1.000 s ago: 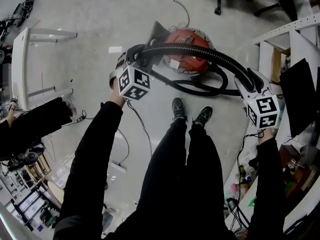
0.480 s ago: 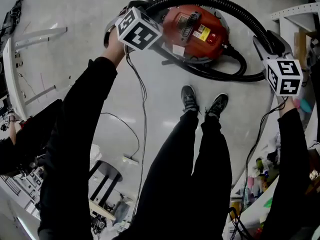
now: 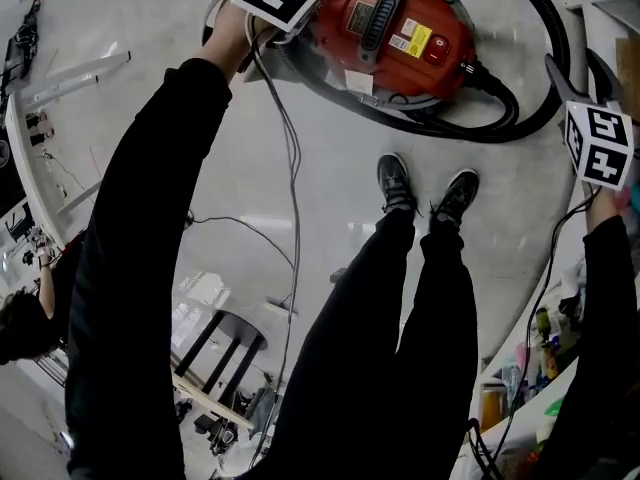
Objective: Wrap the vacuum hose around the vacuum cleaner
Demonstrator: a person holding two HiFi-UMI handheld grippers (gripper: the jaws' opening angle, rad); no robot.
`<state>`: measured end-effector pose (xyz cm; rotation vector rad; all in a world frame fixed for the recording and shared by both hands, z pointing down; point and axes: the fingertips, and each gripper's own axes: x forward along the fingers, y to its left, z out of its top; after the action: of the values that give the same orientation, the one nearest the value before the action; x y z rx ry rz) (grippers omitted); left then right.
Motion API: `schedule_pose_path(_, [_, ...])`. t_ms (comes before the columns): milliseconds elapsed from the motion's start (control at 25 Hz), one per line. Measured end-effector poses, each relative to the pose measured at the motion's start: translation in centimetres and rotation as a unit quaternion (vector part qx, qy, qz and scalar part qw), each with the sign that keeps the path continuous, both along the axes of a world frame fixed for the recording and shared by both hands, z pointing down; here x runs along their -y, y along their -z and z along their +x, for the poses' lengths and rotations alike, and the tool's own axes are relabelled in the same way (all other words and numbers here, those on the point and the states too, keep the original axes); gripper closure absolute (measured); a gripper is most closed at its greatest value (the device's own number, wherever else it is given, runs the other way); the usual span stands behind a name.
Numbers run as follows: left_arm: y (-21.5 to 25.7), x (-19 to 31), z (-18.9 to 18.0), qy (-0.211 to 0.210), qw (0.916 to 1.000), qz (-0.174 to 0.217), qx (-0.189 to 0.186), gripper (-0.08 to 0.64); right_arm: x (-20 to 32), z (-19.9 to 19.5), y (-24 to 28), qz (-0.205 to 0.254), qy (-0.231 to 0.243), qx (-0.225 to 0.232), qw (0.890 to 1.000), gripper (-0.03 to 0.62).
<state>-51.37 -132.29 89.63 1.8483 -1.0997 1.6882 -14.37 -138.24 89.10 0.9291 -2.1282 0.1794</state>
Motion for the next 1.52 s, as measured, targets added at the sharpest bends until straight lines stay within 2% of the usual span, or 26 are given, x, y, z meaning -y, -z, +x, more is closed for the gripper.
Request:
schedule_pose_path(160, [-0.8, 0.0, -0.4, 0.008, 0.9997, -0.024, 0.006, 0.363, -7.8, 1.4, -3.4, -0.063, 0.001, 0.023, 0.998, 0.293])
schedule_pose_path(280, [-1.5, 0.0, -0.6, 0.015, 0.9990, -0.042, 0.010, 0.336, -14.3, 2.1, -6.3, -0.122, -0.003, 0.036, 0.992, 0.293])
schedule_pose_path(400, [-2.3, 0.1, -0.8, 0.024, 0.9978, -0.061, 0.013, 0.333, -18.4, 3.3, -8.8, -0.166, -0.021, 0.039, 0.985, 0.293])
schedule_pose_path(640, [-4.2, 0.3, -1.1, 0.043, 0.9936, -0.103, 0.017, 0.317, -22.0, 4.3, -10.3, -0.224, -0.106, 0.081, 0.965, 0.293])
schedule_pose_path(800, [-5.0, 0.4, -1.3, 0.046, 0.9908, -0.126, 0.021, 0.314, -23.8, 3.5, -9.9, -0.244, -0.109, 0.100, 0.958, 0.293])
schedule_pose_path(920, [-4.2, 0.5, -1.5, 0.033, 0.9913, -0.124, 0.029, 0.305, -24.8, 2.8, -9.5, -0.255, -0.103, 0.107, 0.955, 0.293])
schedule_pose_path(1000, [-2.8, 1.0, -2.0, 0.038, 0.9934, -0.102, 0.034, 0.304, -25.5, 2.5, -9.2, -0.259, -0.100, 0.107, 0.955, 0.293])
schedule_pose_path(1080, [-0.7, 1.8, -2.3, 0.058, 0.9960, -0.063, 0.027, 0.303, -25.9, 2.2, -8.5, -0.258, -0.098, 0.111, 0.955, 0.293])
schedule_pose_path(1240, [3.7, 1.3, -3.5, 0.085, 0.9947, 0.054, 0.021, 0.304, -25.5, 1.4, -5.5, -0.246, -0.093, 0.132, 0.956, 0.293])
schedule_pose_path(1320, [7.1, -0.3, -3.2, 0.086, 0.9876, 0.131, 0.007, 0.305, -25.2, 1.0, -3.1, -0.241, -0.087, 0.146, 0.955, 0.295])
schedule_pose_path(1400, [11.1, -3.4, -1.6, 0.108, 0.9748, 0.192, -0.035, 0.316, -25.2, 0.6, -0.3, -0.240, -0.078, 0.159, 0.955, 0.299])
schedule_pose_path(1520, [15.3, -9.8, 2.6, 0.162, 0.9518, 0.227, -0.128, 0.398, -25.4, 0.0, 3.9, -0.240, -0.063, 0.172, 0.953, 0.372])
